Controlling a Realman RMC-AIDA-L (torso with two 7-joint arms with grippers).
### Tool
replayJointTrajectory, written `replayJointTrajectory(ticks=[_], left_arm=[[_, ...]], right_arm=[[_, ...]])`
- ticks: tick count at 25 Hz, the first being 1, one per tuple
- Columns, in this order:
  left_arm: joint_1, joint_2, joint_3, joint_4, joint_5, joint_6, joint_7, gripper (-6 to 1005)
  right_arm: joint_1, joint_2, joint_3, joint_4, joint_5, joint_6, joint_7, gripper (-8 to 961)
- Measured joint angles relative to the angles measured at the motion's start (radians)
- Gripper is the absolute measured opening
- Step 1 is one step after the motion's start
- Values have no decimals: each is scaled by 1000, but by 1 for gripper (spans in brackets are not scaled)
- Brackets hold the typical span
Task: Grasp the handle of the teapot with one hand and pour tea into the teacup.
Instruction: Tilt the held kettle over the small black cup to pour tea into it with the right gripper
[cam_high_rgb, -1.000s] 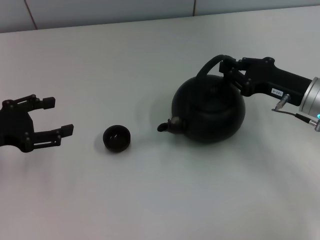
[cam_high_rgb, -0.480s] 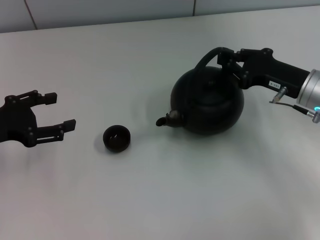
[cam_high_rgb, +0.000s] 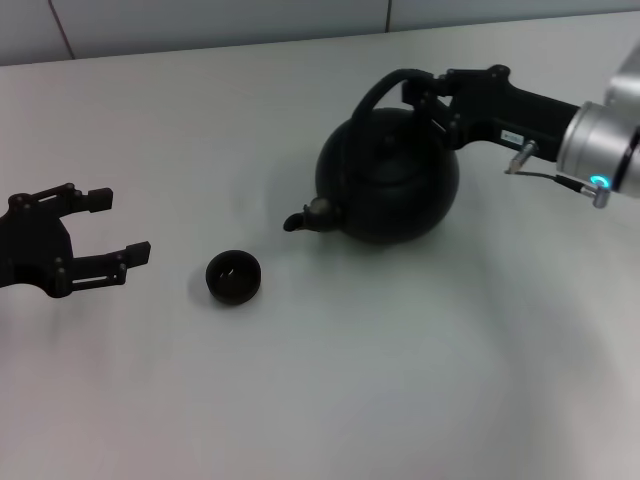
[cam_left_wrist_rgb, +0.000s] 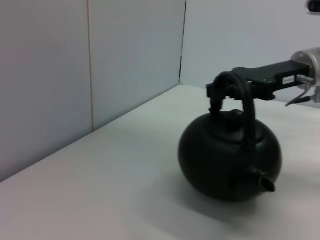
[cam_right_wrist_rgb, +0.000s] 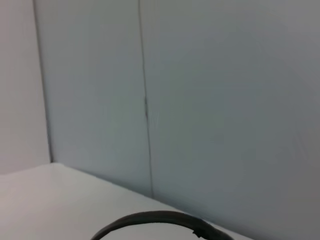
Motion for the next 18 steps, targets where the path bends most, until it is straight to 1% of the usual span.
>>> replayJointTrajectory(ticks=[3,5,10,18], left_arm=[[3,1,3,1,3,7,0,845],[7,1,4,1,7,21,-6,845],[14,3,6,2,8,41,-12,845],[26,5,7,4,9,57,-12,845]], right_arm=[[14,0,-26,-3,0,9,0,129],[32,0,-73,-13,-1,23,1,129],[36,1,-119,-45,-1,30,7,127],[43,1,-152,-86,0,34,12,128]])
